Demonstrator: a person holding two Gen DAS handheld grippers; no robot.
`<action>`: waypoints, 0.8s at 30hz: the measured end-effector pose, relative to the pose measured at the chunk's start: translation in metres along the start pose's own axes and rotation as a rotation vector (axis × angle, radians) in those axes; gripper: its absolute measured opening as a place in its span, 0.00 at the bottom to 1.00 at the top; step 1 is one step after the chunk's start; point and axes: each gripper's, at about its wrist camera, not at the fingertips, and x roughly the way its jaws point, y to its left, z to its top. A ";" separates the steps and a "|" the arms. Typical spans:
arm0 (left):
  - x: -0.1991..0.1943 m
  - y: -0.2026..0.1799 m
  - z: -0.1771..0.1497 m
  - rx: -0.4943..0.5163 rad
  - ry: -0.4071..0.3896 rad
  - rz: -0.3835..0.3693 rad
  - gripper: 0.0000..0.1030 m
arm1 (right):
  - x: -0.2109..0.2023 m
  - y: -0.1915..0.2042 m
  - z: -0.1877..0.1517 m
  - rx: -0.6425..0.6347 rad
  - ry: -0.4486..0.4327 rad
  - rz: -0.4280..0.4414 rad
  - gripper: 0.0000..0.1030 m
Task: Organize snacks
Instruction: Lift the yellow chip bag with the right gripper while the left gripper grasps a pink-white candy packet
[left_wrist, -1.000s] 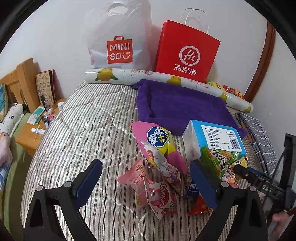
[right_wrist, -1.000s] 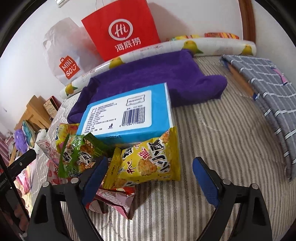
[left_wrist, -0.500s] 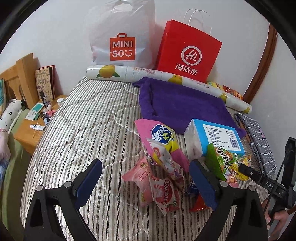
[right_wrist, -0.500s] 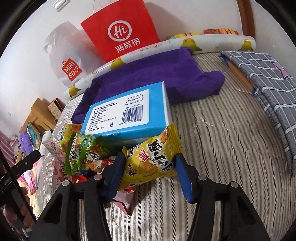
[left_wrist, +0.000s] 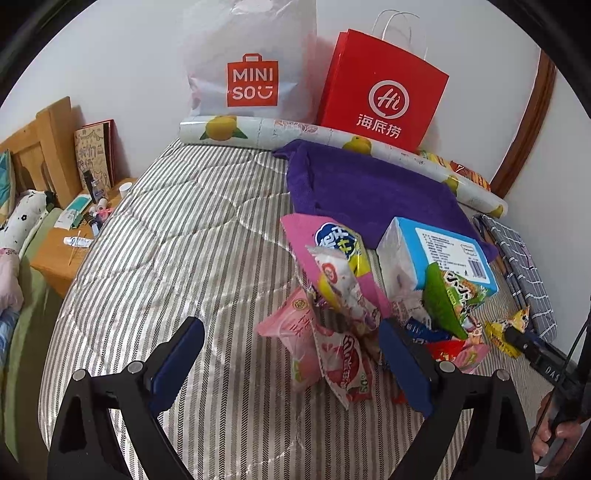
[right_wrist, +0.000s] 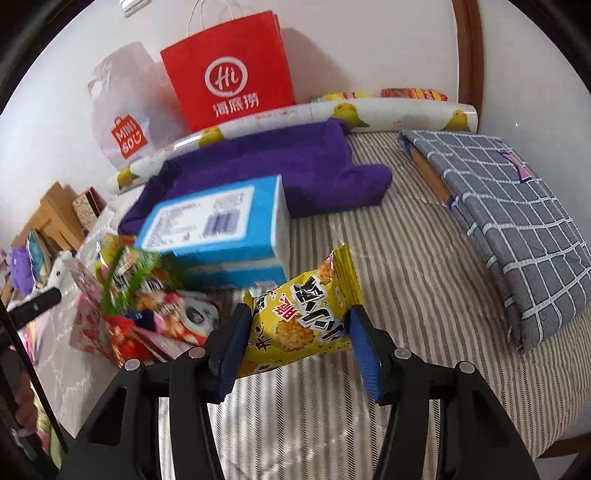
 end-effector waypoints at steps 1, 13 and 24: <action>0.000 0.000 -0.001 -0.001 0.002 0.003 0.92 | 0.002 0.000 -0.003 -0.009 0.004 -0.007 0.53; 0.006 0.004 -0.011 -0.008 0.026 0.002 0.92 | 0.008 0.013 -0.033 -0.138 -0.011 -0.069 0.66; 0.019 -0.010 -0.022 0.026 0.068 0.001 0.89 | -0.007 0.005 -0.030 -0.098 -0.048 -0.094 0.52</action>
